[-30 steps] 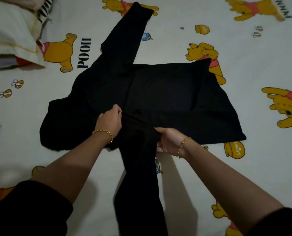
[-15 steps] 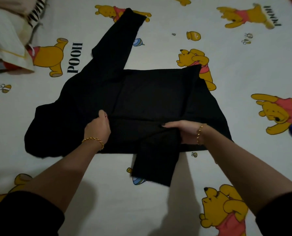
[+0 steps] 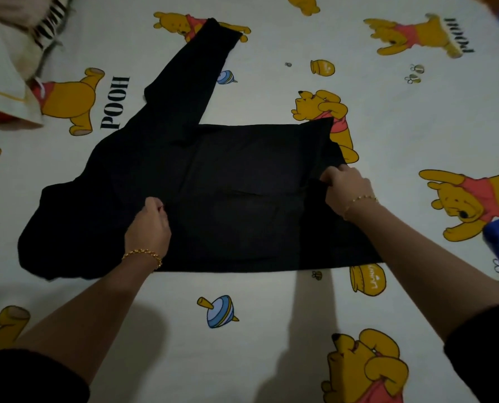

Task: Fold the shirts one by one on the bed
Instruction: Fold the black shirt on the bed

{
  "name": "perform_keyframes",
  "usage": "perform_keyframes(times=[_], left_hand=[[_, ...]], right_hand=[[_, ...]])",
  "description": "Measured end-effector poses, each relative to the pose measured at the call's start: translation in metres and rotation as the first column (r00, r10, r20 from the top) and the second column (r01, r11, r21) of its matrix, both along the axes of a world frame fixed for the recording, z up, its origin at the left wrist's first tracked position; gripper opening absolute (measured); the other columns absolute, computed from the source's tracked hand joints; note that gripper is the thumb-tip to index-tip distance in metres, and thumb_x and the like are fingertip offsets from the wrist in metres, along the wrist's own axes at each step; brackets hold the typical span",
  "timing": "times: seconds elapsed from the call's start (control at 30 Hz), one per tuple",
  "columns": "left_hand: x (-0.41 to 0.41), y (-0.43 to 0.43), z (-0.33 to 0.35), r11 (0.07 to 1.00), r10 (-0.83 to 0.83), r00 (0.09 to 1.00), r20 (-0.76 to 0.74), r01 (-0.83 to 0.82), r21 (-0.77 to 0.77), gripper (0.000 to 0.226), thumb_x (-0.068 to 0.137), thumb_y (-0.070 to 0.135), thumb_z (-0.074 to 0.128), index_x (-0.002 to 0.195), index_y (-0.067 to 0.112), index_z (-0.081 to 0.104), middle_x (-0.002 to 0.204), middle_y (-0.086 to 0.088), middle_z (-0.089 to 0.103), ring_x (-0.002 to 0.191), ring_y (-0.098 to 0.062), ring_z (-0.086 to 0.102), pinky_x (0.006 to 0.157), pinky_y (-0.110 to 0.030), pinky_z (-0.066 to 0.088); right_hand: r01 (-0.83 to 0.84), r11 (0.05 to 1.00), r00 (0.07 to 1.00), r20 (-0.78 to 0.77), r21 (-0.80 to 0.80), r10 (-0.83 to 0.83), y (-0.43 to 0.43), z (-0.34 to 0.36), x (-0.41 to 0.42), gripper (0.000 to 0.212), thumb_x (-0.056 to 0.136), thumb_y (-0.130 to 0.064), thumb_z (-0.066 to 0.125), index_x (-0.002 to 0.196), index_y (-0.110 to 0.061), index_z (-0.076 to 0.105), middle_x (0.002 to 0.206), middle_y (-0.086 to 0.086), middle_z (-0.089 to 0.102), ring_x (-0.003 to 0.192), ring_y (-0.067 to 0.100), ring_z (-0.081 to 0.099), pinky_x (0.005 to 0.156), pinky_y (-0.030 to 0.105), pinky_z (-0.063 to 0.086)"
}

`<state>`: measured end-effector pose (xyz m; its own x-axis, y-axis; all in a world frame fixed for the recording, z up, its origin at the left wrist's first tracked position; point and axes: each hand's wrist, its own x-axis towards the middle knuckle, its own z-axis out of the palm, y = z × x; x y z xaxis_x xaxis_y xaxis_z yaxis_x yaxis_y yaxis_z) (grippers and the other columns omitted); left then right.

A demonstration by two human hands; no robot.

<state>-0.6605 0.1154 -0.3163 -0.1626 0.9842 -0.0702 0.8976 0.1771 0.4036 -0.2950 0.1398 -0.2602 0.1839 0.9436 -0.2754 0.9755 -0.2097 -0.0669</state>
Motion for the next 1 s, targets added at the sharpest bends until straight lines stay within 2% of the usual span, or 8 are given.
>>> perform_keyframes(times=[0.1,0.27,0.4,0.57,0.73,0.83,0.93,1.0], left_hand=[[0.006,-0.009,0.001,0.989,-0.075,0.990,-0.119,0.089,0.116,0.034,0.094,0.021,0.047,0.125,0.005,0.047,0.124,-0.015,0.051,0.115,-0.031,0.051,0.097,-0.051,0.039],[0.013,-0.030,-0.008,0.859,-0.468,0.814,-0.344,0.511,0.041,0.063,0.092,0.041,0.030,0.145,0.008,0.028,0.153,-0.011,0.026,0.143,-0.025,0.021,0.113,-0.054,0.016],[0.013,-0.041,-0.026,0.792,-0.596,0.722,-0.353,0.601,-0.108,0.060,0.094,0.047,0.020,0.149,0.025,0.015,0.157,-0.002,0.016,0.145,-0.022,0.010,0.113,-0.057,0.012],[0.008,-0.047,-0.031,0.804,-0.590,0.725,-0.355,0.570,-0.171,0.062,0.094,0.052,0.018,0.149,0.024,0.014,0.157,-0.003,0.015,0.144,-0.023,0.013,0.113,-0.056,0.008],[-0.026,-0.065,-0.025,0.694,-0.708,0.608,-0.358,0.693,-0.196,0.082,0.088,0.067,0.027,0.150,0.014,0.015,0.158,-0.005,0.012,0.145,-0.018,0.007,0.115,-0.048,-0.003],[-0.051,-0.075,-0.020,0.700,-0.706,0.626,-0.331,0.687,-0.195,0.073,0.088,0.047,0.035,0.148,0.010,0.019,0.154,-0.006,0.025,0.143,-0.012,0.010,0.117,-0.040,-0.001],[-0.068,-0.072,-0.016,0.788,-0.606,0.718,-0.342,0.601,-0.134,0.066,0.082,0.027,0.034,0.146,0.009,0.028,0.150,-0.006,0.035,0.144,-0.005,0.001,0.117,-0.037,0.000],[-0.073,-0.068,-0.018,0.804,-0.571,0.721,-0.393,0.588,-0.090,0.068,0.080,0.017,0.046,0.146,0.010,0.031,0.150,-0.006,0.035,0.145,-0.006,0.000,0.117,-0.039,0.000]], right_hand=[[-0.082,0.980,0.995,-0.038,0.182,0.091,-0.025,-0.015,-0.010,0.049,0.086,-0.013,0.054,0.134,-0.014,0.047,0.134,0.010,0.048,0.124,0.028,0.044,0.104,0.045,0.038],[-0.259,0.956,0.958,-0.089,0.136,0.272,-0.080,-0.048,-0.036,0.067,0.093,-0.041,0.032,0.151,-0.012,0.018,0.158,0.006,0.015,0.147,0.020,0.008,0.119,0.045,0.009],[-0.204,0.978,0.979,0.001,0.030,0.204,-0.107,-0.075,-0.040,0.076,0.091,-0.055,0.006,0.152,-0.013,-0.005,0.160,0.005,-0.007,0.146,0.018,-0.013,0.118,0.044,-0.002],[-0.042,0.998,0.998,0.038,0.046,0.040,-0.119,-0.081,-0.036,0.081,0.091,-0.061,0.008,0.152,-0.011,-0.007,0.160,0.006,-0.009,0.146,0.019,-0.014,0.119,0.045,-0.001],[-0.345,0.935,0.928,-0.115,0.086,0.353,-0.134,-0.065,-0.045,0.083,0.091,-0.051,0.035,0.152,-0.010,-0.004,0.160,0.003,-0.012,0.146,0.015,-0.015,0.119,0.048,-0.003],[-0.418,0.906,0.902,-0.090,0.073,0.423,-0.142,-0.067,-0.052,0.079,0.088,-0.035,0.038,0.152,-0.009,0.001,0.160,0.004,-0.006,0.146,0.014,-0.014,0.119,0.048,0.004],[-0.292,0.951,0.954,-0.033,0.106,0.297,-0.136,-0.072,-0.052,0.072,0.092,-0.026,0.041,0.152,-0.009,0.006,0.160,0.006,0.005,0.147,0.018,-0.006,0.120,0.044,0.003],[-0.226,0.970,0.974,0.001,0.093,0.227,-0.131,-0.073,-0.047,0.069,0.095,-0.022,0.043,0.151,-0.009,0.006,0.160,0.007,0.006,0.146,0.019,-0.006,0.118,0.042,-0.001]])
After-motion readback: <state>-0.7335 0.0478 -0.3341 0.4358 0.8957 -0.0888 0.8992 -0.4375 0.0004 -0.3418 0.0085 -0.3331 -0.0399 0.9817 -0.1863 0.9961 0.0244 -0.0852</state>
